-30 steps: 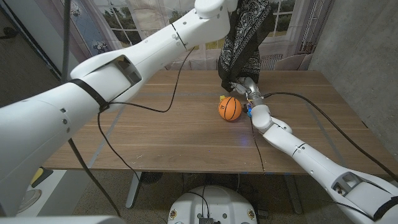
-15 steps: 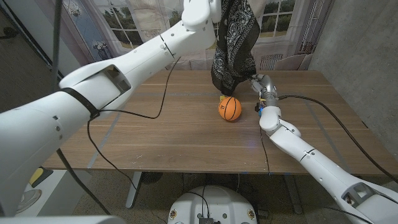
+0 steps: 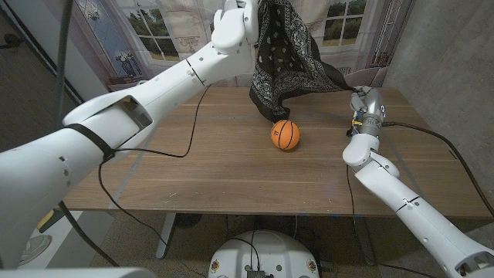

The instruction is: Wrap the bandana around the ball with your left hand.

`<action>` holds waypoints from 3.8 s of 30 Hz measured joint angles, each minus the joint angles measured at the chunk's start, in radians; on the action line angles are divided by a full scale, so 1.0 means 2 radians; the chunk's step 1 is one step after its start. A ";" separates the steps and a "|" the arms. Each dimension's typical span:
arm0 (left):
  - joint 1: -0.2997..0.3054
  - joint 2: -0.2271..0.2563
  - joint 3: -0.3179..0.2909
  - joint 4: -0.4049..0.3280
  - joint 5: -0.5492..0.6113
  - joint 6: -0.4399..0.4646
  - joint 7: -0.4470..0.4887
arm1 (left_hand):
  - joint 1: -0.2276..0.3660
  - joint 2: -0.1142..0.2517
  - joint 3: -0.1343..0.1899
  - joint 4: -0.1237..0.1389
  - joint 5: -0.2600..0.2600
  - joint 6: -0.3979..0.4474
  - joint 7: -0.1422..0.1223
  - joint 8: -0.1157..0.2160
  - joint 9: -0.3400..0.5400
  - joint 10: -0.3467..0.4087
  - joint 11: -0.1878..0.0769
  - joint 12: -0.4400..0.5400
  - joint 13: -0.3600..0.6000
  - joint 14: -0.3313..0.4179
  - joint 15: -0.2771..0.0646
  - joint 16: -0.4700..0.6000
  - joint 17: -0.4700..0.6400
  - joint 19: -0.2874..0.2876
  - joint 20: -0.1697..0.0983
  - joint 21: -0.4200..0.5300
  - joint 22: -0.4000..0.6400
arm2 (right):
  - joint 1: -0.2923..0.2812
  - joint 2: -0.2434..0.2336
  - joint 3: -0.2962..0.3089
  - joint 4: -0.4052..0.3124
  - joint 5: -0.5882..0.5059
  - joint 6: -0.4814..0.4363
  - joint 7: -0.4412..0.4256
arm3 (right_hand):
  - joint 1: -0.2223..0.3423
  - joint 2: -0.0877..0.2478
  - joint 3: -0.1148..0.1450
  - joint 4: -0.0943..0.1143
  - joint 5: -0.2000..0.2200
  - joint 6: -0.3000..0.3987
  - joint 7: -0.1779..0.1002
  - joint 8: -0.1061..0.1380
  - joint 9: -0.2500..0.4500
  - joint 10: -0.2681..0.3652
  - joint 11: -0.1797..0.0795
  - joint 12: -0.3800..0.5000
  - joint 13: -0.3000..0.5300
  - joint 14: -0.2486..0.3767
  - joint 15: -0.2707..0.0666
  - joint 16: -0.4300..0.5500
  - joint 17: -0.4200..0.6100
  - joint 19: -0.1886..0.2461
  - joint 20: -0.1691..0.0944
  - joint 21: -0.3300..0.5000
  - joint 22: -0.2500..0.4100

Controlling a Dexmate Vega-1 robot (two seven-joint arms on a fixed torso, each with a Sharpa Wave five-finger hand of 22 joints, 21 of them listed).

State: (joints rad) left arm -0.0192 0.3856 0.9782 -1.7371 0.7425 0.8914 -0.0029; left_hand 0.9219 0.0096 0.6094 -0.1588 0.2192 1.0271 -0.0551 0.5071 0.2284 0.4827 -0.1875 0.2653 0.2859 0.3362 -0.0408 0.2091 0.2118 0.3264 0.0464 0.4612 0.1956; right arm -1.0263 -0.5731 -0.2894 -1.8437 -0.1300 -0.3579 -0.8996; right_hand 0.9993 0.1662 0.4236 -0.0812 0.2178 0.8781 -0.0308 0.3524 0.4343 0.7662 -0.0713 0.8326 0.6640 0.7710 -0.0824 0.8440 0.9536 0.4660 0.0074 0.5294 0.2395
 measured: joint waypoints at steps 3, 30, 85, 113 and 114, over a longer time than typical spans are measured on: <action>0.010 0.004 -0.008 0.000 -0.006 -0.005 0.004 | -0.002 0.000 0.000 0.000 0.000 0.000 0.000 0.000 0.000 0.000 0.000 0.000 0.000 -0.002 -0.002 0.000 0.000 0.000 0.000 0.000 0.000 | -0.011 -0.003 0.015 -0.016 -0.008 -0.012 -0.014 | 0.000 0.000 -0.001 0.003 0.001 -0.003 -0.003 0.000 0.005 -0.001 -0.001 0.004 0.006 0.000 0.000 0.000 0.005 -0.002 -0.002 0.000 -0.001; 0.095 0.057 -0.063 -0.059 -0.047 0.002 0.019 | 0.001 0.003 -0.010 -0.007 -0.013 0.000 0.000 0.044 0.000 0.000 0.000 0.000 0.000 -0.005 0.001 0.000 0.000 -0.003 -0.003 0.003 0.001 | -0.058 -0.001 0.112 -0.084 -0.042 -0.047 -0.052 | 0.000 0.000 0.006 0.010 0.004 -0.008 -0.008 0.000 0.032 -0.006 -0.006 0.011 0.015 -0.003 0.002 -0.003 0.025 -0.008 -0.004 0.012 -0.004; 0.214 0.282 -0.156 -0.351 -0.318 0.034 -0.129 | 0.008 0.010 -0.013 -0.008 -0.006 -0.003 0.014 0.041 0.025 -0.013 0.017 -0.008 0.005 -0.023 0.000 0.000 0.000 -0.020 0.009 0.003 0.001 | -0.281 -0.061 0.230 -0.243 -0.086 -0.102 0.192 | -0.003 0.003 0.015 0.028 -0.001 -0.024 -0.024 0.000 0.020 -0.030 -0.011 -0.008 -0.011 -0.038 0.008 -0.067 0.010 -0.039 -0.009 0.026 -0.012; 0.123 0.316 -0.095 -0.300 -0.404 -0.047 -0.332 | 0.018 0.035 -0.055 0.003 -0.013 -0.115 -0.005 -0.002 0.051 -0.063 0.041 -0.021 0.009 -0.068 0.018 -0.003 0.002 -0.051 0.024 0.000 0.001 | -0.283 -0.154 0.224 -0.283 -0.029 -0.230 0.354 | -0.001 0.001 0.008 0.015 -0.022 -0.099 -0.014 0.024 -0.015 -0.123 0.027 -0.082 -0.066 -0.109 0.014 -0.152 -0.046 -0.083 0.021 0.029 -0.022; 0.121 0.315 -0.093 -0.296 -0.405 -0.050 -0.337 | 0.012 0.030 -0.060 0.004 -0.014 -0.126 -0.005 -0.007 0.049 -0.069 0.042 -0.021 0.011 -0.071 0.020 -0.003 0.002 -0.053 0.024 0.000 0.001 | -0.283 -0.155 0.226 -0.284 -0.024 -0.232 0.357 | -0.005 -0.002 0.003 0.017 -0.022 -0.108 -0.012 0.017 -0.018 -0.127 0.031 -0.086 -0.067 -0.114 0.015 -0.154 -0.046 -0.087 0.022 0.027 -0.022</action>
State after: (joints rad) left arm 0.2219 1.0155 0.7917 -2.3293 -0.0667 0.7911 -0.6770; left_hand 0.9458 0.0699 0.4893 -0.1503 0.1919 0.7743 -0.0653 0.4923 0.3263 0.3454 -0.1040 0.2237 0.3071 0.1946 -0.0001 0.2032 0.2165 0.2198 0.0954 0.4607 0.1975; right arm -1.5930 -0.8839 0.1628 -2.4113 -0.1780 -0.8224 -0.1860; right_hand 0.9891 0.1629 0.4293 -0.0469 0.1736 0.6627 -0.0555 0.3855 0.3983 0.5116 -0.0100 0.6607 0.5291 0.5433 -0.0522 0.5367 0.8611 0.2917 0.0522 0.5841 0.1951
